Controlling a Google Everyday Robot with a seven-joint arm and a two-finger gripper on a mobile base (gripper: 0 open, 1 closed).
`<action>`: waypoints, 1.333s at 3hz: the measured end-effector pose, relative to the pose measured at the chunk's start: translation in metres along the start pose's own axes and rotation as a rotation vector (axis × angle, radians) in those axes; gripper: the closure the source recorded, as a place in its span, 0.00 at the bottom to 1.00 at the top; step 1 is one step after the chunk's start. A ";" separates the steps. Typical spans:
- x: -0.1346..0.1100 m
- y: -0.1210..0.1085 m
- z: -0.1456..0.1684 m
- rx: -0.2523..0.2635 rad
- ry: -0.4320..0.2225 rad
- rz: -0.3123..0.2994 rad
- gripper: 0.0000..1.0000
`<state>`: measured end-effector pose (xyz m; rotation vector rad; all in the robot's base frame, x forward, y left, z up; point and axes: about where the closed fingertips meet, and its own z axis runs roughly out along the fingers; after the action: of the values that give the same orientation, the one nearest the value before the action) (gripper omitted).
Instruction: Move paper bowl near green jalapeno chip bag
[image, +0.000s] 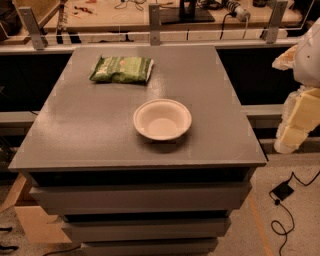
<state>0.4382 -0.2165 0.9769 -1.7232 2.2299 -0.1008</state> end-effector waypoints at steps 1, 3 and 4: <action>0.000 0.000 0.000 0.000 0.000 0.000 0.00; -0.063 0.015 0.023 -0.068 -0.102 -0.272 0.00; -0.100 0.035 0.042 -0.144 -0.149 -0.463 0.00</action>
Offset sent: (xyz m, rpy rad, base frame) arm 0.0108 0.0611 -0.0097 0.0290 -0.0068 0.2705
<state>0.4397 -0.1062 0.9492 -2.2168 1.7367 0.0836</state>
